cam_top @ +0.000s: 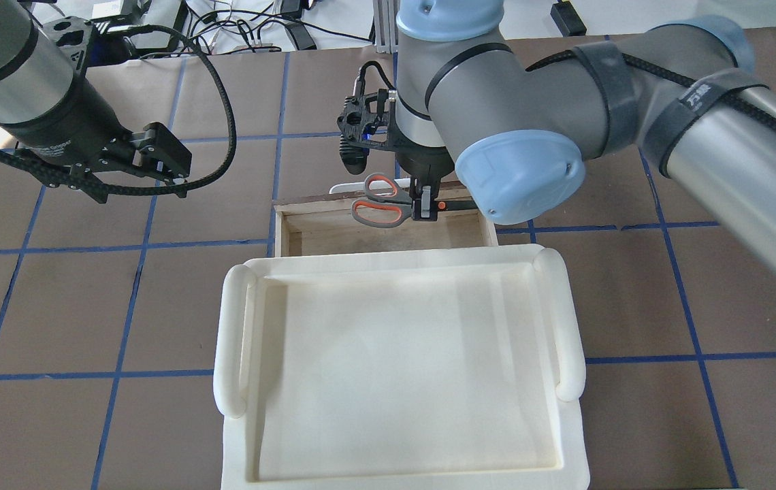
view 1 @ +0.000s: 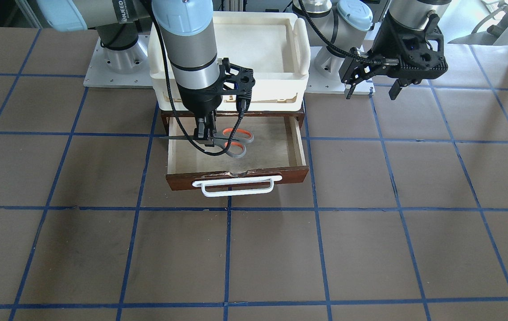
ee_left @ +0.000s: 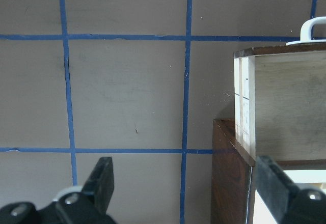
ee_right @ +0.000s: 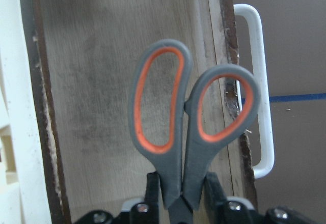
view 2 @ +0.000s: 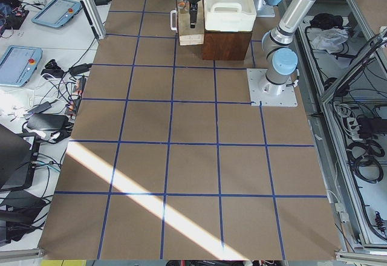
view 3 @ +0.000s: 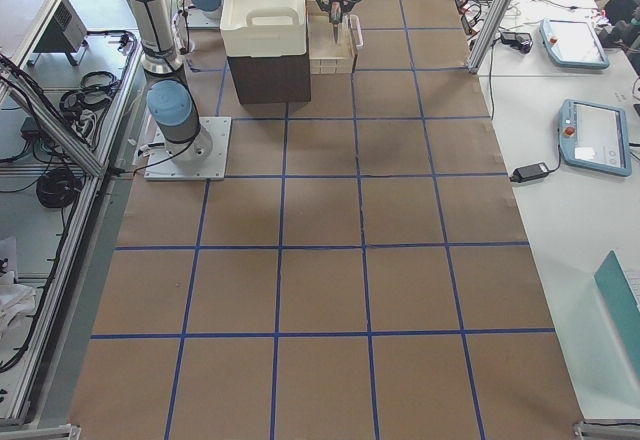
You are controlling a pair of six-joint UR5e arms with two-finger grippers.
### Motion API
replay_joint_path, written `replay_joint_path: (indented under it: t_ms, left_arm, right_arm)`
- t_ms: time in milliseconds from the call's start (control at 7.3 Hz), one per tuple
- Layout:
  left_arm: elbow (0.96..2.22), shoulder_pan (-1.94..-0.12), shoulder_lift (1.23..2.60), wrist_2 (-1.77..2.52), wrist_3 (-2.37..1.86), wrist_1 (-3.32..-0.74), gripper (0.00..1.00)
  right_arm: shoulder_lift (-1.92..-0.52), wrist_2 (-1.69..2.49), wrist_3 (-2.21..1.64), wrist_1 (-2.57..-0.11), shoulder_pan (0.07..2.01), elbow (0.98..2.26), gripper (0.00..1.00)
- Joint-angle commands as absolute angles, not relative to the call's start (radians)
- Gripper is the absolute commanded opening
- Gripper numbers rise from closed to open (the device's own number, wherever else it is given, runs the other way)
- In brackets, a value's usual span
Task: Put scissors in drawer and close it
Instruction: 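Lift the scissors with the right gripper and carry them over the drawer, then lower the scissors into the open drawer and open the right gripper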
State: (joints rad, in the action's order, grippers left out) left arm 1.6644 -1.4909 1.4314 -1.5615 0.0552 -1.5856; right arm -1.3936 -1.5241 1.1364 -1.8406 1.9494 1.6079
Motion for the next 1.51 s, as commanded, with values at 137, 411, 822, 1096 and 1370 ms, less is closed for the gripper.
replay_joint_path:
  t_ms: [137, 411, 822, 1096, 1370]
  left_arm:
    - [1.664, -1.493, 1.428, -1.560, 0.055, -1.585, 1.00]
    - [1.663, -1.491, 1.416, -1.562, 0.067, -1.589, 1.00]
    - [1.663, -1.491, 1.414, -1.560, 0.069, -1.586, 1.00]
    - [1.663, -1.493, 1.420, -1.554, 0.069, -1.577, 1.00]
    - [1.663, -1.491, 1.430, -1.552, 0.067, -1.578, 1.00]
  right_arm:
    - [-1.347, -1.525, 1.083, -1.867, 2.002, 1.611, 0.00]
    - [-1.335, -1.525, 1.040, -1.881, 2.034, 1.618, 0.00]
    - [-1.327, -1.525, 1.063, -1.885, 2.037, 1.653, 0.00]
    - [-1.318, -1.526, 1.063, -1.924, 2.037, 1.672, 0.00]
    - [-1.293, -1.532, 1.058, -1.949, 2.037, 1.672, 0.00]
